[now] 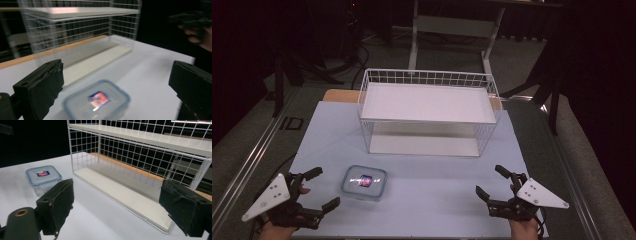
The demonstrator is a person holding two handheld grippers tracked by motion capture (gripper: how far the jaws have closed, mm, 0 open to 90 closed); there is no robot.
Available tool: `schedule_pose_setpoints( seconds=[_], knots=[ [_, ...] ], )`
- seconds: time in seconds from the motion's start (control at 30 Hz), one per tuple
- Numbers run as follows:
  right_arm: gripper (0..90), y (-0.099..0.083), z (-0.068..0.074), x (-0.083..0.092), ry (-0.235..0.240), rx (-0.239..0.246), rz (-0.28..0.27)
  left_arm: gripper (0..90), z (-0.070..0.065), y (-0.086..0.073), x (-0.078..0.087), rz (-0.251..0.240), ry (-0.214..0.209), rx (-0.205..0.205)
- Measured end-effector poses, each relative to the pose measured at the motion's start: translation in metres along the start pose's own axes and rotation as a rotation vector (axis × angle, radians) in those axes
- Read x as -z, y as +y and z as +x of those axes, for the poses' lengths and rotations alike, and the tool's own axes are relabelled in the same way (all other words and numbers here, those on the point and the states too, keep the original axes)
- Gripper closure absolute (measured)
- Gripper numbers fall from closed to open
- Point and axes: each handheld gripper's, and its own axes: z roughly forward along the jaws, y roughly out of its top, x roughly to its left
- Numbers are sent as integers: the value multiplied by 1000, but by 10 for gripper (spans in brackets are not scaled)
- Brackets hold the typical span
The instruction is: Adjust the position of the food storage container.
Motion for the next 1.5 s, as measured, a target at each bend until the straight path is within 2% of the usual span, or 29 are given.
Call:
schedule_pose_setpoints(
  seconds=[0.07, 0.13, 0.17, 0.23, 0.27, 0.3, 0.33, 0.37, 0.4, 0.5, 0.53, 0.57, 0.6, 0.63, 0.67, 0.7, 0.73, 0.77, 0.8, 0.87, 0.93, 1.1, 1.23, 1.5],
  knots=[
    [125, 0, 0, 0, 4, -1, 0, 7, 4, 2, 0, 17, -3, 7],
    [125, 0, 1, 0, 7, 1, -4, 8, 13, 4, 0, 40, -2, 38],
    [125, 1, 2, -1, 8, 2, -7, 8, 21, 5, -1, 52, 13, 39],
    [125, 1, 2, -1, 9, 3, -13, 9, 24, 5, -2, 62, 20, 30],
    [126, 2, 3, -2, 15, 0, -16, 31, 27, 4, -3, 70, 36, 26],
    [126, 2, 3, -3, 19, 1, -11, 83, 32, 1, -4, 84, 47, 7],
    [126, 2, 3, -3, 19, 1, -11, 141, 32, 1, -4, 84, 47, 7],
    [126, 1, 3, -3, 19, 0, -12, 141, 35, -1, -6, 94, 52, 1],
    [126, 1, 3, -4, 28, -7, -13, 221, 40, -7, -9, 112, 72, -9],
    [127, 1, 3, -5, 30, -4, -1, 428, 47, -15, -13, 137, 68, 7],
    [127, 1, 3, -5, 30, -4, -1, 428, 50, -19, -15, 165, 77, 13],
    [127, 1, 3, -5, 31, 0, 2, 489, 52, -23, -18, 185, 83, 21],
    [128, 1, 3, -5, 38, -2, 3, 576, 57, -31, -22, 233, 91, 35],
    [128, 1, 3, -5, 38, -2, 3, 620, 57, -31, -22, 233, 91, 35],
    [128, 1, 3, -5, 42, -5, 1, 655, 60, -38, -26, 284, 110, 32],
    [128, 1, 3, -5, 43, -6, -1, 712, 60, -41, -29, 310, 123, 31],
    [128, 1, 3, -5, 43, -6, -1, 739, 60, -41, -29, 310, 123, 31],
    [127, 1, 2, -5, 44, -10, -2, 778, 59, -47, -33, 341, 124, 21],
    [127, 1, 2, -5, 44, -10, -2, 819, 59, -47, -33, 341, 124, 21],
    [127, 1, 2, -5, 46, -9, -3, 884, 58, -53, -41, 402, 104, 8],
    [127, 1, 2, -5, 46, -8, -2, 900, 57, -55, -44, 416, 98, 0],
    [128, 1, 3, -4, 48, -4, -5, 900, 55, -61, -57, 499, 63, 8],
    [127, 1, 3, -4, 50, -2, -3, 900, 52, -64, -64, 534, 49, 16],
    [127, 0, 2, -5, 55, -6, -2, 900, 44, -64, -74, 540, 8, 19]
  ],
)
